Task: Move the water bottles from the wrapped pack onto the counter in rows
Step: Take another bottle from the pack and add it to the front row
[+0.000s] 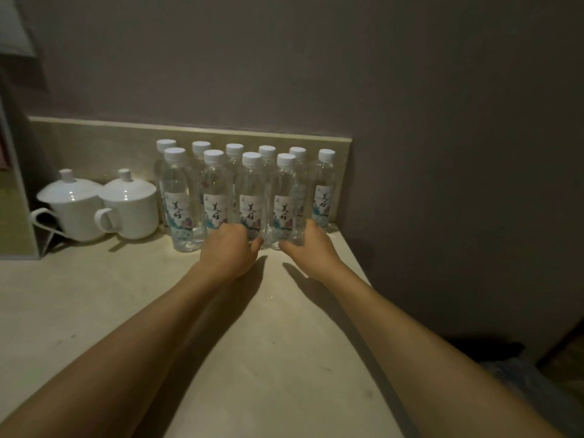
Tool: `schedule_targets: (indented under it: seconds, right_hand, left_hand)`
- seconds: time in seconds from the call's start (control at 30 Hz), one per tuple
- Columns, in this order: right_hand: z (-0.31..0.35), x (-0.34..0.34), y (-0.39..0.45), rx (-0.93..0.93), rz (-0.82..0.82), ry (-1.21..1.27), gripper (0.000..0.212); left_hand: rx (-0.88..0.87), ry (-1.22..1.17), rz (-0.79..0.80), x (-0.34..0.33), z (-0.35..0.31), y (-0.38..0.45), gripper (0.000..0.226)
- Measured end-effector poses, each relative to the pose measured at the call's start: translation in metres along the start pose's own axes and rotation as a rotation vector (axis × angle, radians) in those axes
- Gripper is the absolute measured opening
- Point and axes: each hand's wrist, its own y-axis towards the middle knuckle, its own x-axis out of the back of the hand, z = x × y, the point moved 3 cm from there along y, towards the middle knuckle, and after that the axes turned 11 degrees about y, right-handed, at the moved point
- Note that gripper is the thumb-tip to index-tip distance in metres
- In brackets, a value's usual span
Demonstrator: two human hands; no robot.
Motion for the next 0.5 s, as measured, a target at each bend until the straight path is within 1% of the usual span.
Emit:
schedule_targets:
  seconds: [0.13,0.2,0.27,0.4,0.5]
  right_hand:
    - [-0.012,0.032,-0.017,0.031,0.018,0.02,0.065]
    - [-0.021,0.055,-0.028,0.042,0.015,0.068,0.06]
    - [-0.033,0.085,-0.042,0.038,-0.009,0.105,0.052]
    - [-0.066,0.156,-0.073,0.084,-0.159,0.165,0.037]
    - [-0.098,0.206,-0.1,0.128,-0.308,0.192,0.025]
  left_hand:
    - [0.014,-0.051,-0.022,0.003,-0.027,-0.018,0.032]
    - [0.008,-0.084,-0.032,0.006,-0.05,-0.029,0.031]
    - [0.006,-0.1,-0.036,0.009,-0.083,-0.041,0.035]
    - [-0.022,-0.188,-0.058,0.013,-0.163,-0.063,0.042]
    - [-0.025,-0.317,-0.137,0.014,-0.231,-0.083,0.036]
